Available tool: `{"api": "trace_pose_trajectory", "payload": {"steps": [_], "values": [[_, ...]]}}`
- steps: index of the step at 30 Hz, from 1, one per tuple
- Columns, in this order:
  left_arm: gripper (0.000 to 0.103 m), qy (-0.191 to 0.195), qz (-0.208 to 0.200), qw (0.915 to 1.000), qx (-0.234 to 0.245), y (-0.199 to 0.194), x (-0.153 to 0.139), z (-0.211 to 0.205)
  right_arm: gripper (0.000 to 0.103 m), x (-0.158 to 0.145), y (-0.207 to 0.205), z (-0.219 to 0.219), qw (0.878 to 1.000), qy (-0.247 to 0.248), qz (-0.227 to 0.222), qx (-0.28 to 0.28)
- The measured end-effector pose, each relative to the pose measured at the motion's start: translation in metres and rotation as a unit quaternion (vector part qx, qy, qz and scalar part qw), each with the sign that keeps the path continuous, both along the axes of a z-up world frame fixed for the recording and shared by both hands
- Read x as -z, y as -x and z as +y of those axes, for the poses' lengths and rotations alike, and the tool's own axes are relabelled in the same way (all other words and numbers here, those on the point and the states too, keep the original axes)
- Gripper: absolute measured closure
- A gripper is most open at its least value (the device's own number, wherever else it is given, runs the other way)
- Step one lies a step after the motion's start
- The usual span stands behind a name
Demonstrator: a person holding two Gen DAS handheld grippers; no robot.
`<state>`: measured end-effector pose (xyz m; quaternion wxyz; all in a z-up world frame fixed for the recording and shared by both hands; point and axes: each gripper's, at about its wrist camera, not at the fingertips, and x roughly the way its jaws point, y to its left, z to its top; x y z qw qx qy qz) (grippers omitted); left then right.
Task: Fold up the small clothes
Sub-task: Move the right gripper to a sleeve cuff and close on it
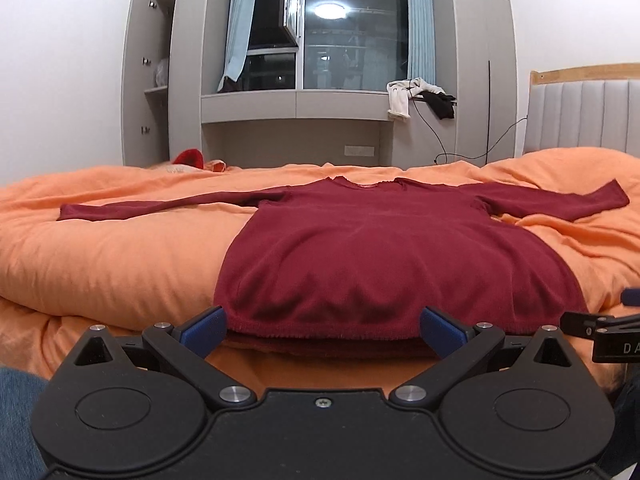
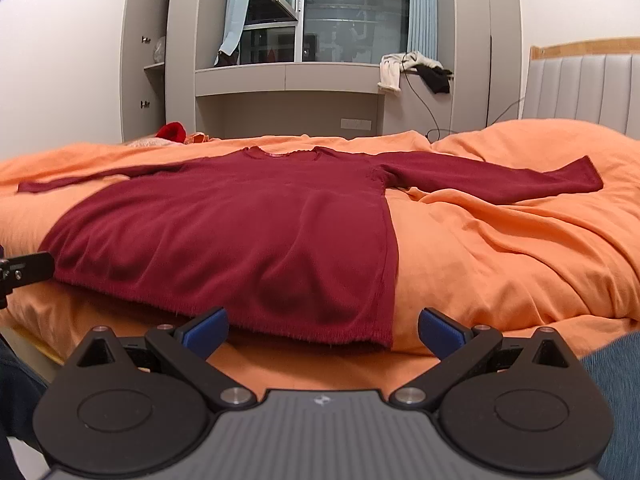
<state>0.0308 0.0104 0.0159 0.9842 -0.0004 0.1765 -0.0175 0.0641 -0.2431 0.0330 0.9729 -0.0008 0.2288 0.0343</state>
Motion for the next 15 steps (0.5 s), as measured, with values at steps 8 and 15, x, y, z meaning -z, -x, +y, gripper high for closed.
{"api": "trace_pose_trajectory", "payload": {"steps": [8,15], "values": [[0.001,-0.021,0.021,0.9994,-0.015,-0.053,-0.02,-0.011,0.0,-0.018,-0.038,-0.025,1.0,0.01,-0.005,0.009],[0.001,-0.037,0.061,0.9971,-0.028,-0.117,-0.039,-0.028,0.0,-0.032,-0.089,-0.06,1.0,0.014,-0.01,0.024]]}}
